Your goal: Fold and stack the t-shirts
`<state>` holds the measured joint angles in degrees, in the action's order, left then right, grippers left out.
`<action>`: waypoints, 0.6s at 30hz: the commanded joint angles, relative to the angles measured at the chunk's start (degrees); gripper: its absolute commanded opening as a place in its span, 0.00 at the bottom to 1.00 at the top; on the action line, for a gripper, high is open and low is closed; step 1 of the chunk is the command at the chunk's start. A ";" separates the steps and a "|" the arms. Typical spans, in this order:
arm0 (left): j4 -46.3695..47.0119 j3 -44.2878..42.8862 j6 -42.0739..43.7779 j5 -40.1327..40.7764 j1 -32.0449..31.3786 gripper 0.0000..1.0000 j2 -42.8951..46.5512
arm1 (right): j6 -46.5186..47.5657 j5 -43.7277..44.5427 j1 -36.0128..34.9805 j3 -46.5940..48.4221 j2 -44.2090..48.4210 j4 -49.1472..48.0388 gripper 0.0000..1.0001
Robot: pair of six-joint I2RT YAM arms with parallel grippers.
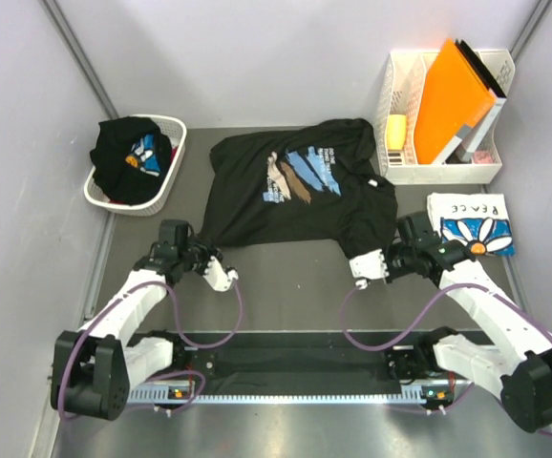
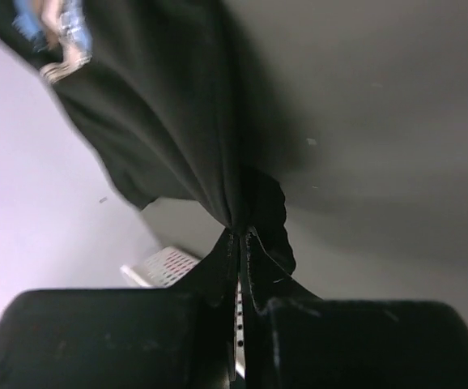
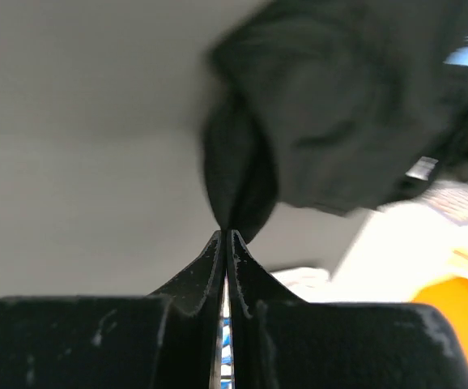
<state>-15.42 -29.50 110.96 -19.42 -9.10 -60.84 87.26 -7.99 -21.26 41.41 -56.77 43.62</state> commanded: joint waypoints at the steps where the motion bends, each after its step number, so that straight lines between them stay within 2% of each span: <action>1: -20.22 -8.02 4.61 1.22 0.14 0.00 -2.70 | 3.70 0.25 -0.63 2.89 -1.14 13.94 0.00; 5: -25.79 -11.11 6.63 4.21 0.40 0.00 -5.16 | 5.89 2.09 -0.63 2.63 -1.15 16.59 0.00; 9: -26.33 -11.90 7.17 8.77 0.67 0.00 -7.09 | 8.44 5.52 0.42 1.48 0.43 16.59 0.00; 10: -26.24 -11.99 7.43 12.09 0.75 0.00 -7.71 | 8.71 5.96 1.47 1.83 0.78 16.59 0.00; 13: -27.81 -14.53 7.35 14.14 2.15 0.00 -10.26 | 9.77 5.36 4.63 4.20 1.49 17.20 0.00; 18: -41.40 -28.58 3.31 9.85 5.06 0.00 -13.34 | 7.22 0.35 9.03 11.39 4.39 16.15 0.00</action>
<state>-44.77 -47.37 113.80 -7.62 -5.63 -73.60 94.96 -3.40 -15.16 45.15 -55.94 59.70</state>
